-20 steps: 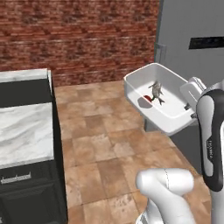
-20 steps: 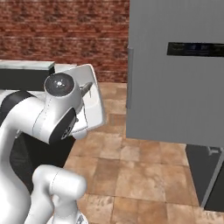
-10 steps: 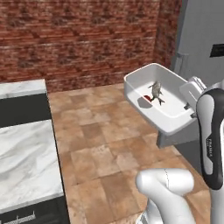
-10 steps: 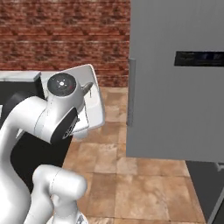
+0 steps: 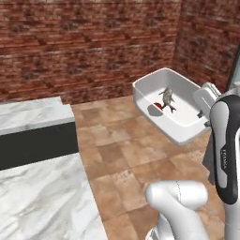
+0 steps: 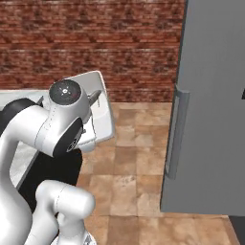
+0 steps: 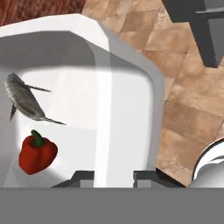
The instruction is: Place the tupperware on the top shelf of the fridge. Make space for the tupperware among the existing items by rearranging them on the shelves if needed. Close the fridge door when finished.
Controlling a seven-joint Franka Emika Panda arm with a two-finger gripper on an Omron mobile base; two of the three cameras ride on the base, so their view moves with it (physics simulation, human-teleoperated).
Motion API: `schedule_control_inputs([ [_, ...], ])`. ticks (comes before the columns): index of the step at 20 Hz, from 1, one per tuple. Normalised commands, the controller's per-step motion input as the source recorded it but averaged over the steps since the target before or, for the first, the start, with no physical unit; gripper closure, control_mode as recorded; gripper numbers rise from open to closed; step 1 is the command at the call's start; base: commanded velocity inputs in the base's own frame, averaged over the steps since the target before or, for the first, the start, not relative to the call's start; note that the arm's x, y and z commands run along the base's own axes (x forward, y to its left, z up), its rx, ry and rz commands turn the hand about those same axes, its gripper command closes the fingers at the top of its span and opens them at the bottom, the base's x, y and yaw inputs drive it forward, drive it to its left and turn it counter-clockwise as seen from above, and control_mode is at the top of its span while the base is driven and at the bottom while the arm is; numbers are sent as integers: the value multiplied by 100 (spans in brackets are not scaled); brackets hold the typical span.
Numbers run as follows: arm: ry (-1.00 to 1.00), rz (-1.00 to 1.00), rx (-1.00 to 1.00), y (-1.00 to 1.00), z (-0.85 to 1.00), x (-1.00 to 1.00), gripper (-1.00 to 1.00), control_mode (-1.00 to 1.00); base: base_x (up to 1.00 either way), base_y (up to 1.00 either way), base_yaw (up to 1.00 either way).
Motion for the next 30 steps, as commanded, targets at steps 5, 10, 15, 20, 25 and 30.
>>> schedule_control_inputs([
  [5, 0, 0, 0, 0, 0, 0, 100, 100, 92, 0, 15],
  [10, 0, 0, 0, 0, 0, 0, 100, 100, 93, 0, 27],
  [15, 0, 0, 0, 0, 0, 0, 100, 100, 99, -7, 18],
  [20, 0, 0, 0, 0, 0, 0, 100, 100, 95, -27, -4],
  [25, 0, 0, 0, 0, 0, 0, 100, 100, 67, -40, -31],
  [30, 0, 0, 0, 0, 0, 0, 100, 100, 53, -38, -54],
])
